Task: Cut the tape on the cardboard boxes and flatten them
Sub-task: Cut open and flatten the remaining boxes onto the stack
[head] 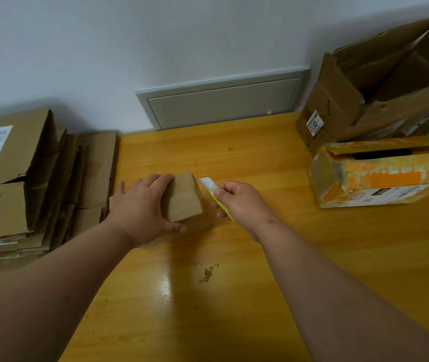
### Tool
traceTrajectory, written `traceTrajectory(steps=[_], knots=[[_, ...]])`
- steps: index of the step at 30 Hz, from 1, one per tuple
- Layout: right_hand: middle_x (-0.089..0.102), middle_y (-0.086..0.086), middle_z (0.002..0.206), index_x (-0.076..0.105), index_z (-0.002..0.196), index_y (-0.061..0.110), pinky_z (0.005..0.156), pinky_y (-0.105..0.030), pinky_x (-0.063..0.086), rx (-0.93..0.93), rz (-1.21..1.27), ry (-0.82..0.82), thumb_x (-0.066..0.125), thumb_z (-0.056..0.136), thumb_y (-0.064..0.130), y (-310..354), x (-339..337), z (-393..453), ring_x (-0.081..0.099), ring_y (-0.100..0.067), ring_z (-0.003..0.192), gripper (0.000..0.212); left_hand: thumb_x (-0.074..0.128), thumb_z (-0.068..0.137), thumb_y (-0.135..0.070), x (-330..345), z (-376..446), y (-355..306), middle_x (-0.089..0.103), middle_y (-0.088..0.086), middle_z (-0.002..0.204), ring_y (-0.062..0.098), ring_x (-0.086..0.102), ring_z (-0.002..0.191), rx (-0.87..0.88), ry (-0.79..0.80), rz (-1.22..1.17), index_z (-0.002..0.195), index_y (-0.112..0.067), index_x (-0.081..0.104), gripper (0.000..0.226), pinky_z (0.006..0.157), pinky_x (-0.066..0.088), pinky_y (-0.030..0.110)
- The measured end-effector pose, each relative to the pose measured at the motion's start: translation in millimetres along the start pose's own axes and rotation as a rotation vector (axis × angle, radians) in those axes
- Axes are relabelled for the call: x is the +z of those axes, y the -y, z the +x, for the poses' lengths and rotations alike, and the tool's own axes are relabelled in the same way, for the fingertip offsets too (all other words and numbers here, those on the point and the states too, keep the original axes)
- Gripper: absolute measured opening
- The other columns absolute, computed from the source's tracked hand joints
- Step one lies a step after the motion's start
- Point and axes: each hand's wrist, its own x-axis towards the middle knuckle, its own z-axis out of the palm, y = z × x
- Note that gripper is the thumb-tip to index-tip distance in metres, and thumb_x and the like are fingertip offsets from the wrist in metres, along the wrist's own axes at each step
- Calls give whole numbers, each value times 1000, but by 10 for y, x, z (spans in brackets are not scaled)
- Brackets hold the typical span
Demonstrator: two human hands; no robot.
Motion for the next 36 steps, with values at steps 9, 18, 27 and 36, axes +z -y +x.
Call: traceTrajectory(steps=[9, 18, 27, 36], knots=[[66, 3, 74, 56, 87, 34, 73, -40, 55, -29, 10, 7, 55, 99, 20, 78, 47, 72, 55, -10, 50, 18, 74, 59, -74, -47, -14, -53, 37, -8, 148, 20, 37, 136, -23, 29, -2, 150, -33, 22, 113, 117, 9, 63], [67, 4, 68, 65, 100, 25, 50, -16, 48, -17, -62, -21, 58, 96, 24, 93, 59, 168, 55, -6, 42, 8, 74, 59, -73, -31, -13, -32, 37, -8, 148, 21, 37, 136, -15, 21, -15, 149, -34, 21, 112, 117, 8, 64], [72, 3, 111, 73, 114, 27, 86, -39, 54, -169, -471, 68, 64, 88, 35, 95, -27, 58, 64, -19, 100, 29, 74, 59, -72, -33, -6, -37, 37, -8, 149, 20, 36, 136, -24, 28, -6, 151, -34, 21, 113, 117, 8, 64], [61, 6, 59, 65, 69, 29, 62, -45, 53, -101, -295, 22, 63, 77, 30, -16, -125, -35, 59, -24, 61, 9, 70, 59, -76, -47, -3, -68, 36, -8, 150, 20, 38, 134, -55, 33, -24, 151, -35, 18, 114, 116, 22, 57]])
